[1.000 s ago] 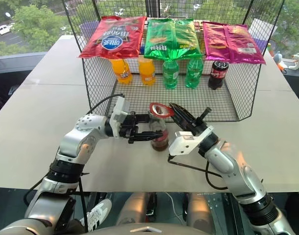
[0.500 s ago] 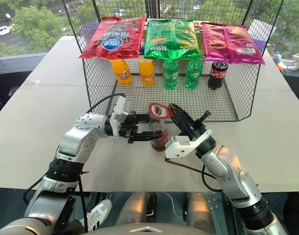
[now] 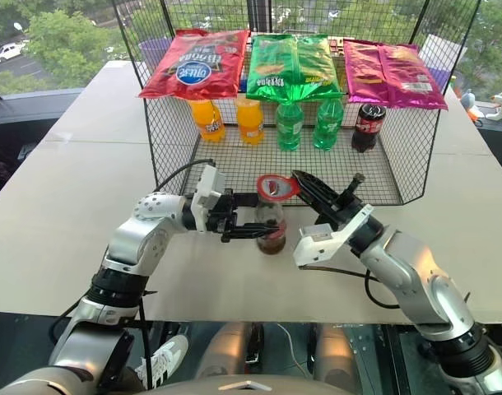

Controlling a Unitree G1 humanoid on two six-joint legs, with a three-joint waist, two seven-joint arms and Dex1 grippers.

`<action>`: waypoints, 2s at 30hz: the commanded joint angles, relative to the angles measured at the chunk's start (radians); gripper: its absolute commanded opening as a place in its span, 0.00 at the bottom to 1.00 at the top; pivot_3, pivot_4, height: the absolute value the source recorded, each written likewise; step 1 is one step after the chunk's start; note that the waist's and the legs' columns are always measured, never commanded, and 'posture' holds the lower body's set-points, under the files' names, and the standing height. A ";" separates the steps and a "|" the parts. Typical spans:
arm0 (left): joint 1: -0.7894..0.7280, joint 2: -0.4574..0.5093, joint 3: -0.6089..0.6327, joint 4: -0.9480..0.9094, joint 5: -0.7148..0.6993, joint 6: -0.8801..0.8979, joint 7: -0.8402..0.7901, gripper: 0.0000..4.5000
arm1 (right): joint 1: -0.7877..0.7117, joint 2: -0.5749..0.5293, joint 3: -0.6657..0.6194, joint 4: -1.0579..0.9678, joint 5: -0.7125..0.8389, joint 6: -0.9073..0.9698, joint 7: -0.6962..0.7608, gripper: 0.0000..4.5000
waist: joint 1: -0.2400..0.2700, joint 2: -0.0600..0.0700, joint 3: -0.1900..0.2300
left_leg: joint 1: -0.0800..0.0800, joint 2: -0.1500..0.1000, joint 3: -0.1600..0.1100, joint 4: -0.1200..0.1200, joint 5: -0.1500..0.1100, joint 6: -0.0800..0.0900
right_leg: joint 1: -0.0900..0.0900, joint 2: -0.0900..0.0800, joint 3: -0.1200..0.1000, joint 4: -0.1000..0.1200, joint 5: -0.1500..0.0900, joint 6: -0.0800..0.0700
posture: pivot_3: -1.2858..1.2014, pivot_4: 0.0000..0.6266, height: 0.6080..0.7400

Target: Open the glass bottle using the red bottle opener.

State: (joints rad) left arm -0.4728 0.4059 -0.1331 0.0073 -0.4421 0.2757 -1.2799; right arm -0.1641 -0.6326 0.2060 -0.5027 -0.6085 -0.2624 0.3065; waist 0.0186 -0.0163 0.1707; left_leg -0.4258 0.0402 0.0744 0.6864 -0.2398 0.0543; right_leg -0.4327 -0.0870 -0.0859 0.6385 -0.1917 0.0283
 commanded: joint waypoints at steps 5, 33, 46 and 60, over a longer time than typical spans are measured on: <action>0.015 -0.075 0.015 0.023 -0.033 -0.089 -0.005 0.58 | 0.014 -0.073 0.009 0.045 0.022 -0.008 0.132 0.00 | 0.000 0.000 0.000 | 0.000 0.000 -0.001 0.000 0.000 0.000 | 0.000 0.000 -0.001 0.000 0.000 0.000 | 0.52 0.24 1.00; 0.088 -0.064 0.008 -0.005 -0.031 -0.142 0.009 0.58 | -0.059 0.096 -0.268 -0.144 0.360 0.469 0.223 0.00 | 0.001 0.000 0.000 | -0.005 0.000 -0.003 -0.001 0.000 0.000 | -0.002 0.001 -0.004 -0.002 0.000 0.000 | 0.52 0.24 1.00; 0.114 -0.048 0.010 -0.046 -0.026 -0.155 0.041 0.58 | 0.229 0.334 -0.416 -0.287 0.884 1.292 0.277 0.00 | -0.004 0.003 0.001 | -0.005 0.002 -0.003 -0.001 0.000 0.000 | -0.002 0.000 -0.004 -0.002 0.000 0.000 | 0.52 0.24 1.00; 0.145 -0.024 0.002 -0.071 -0.017 -0.177 0.055 0.57 | 0.186 0.242 -0.470 -0.258 1.022 1.483 0.213 0.96 | -0.003 0.003 0.002 | -0.006 0.001 -0.004 -0.002 0.000 0.000 | -0.003 0.000 -0.005 -0.004 0.000 0.000 | 0.52 0.24 1.00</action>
State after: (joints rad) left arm -0.3380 0.3731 -0.1211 -0.0362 -0.4624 0.1010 -1.2249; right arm 0.0210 -0.3726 -0.2400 -0.7360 0.3993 1.2386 0.5226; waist 0.0152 -0.0128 0.1725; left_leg -0.4315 0.0416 0.0708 0.6842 -0.2403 0.0545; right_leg -0.4354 -0.0872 -0.0908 0.6336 -0.1917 0.0283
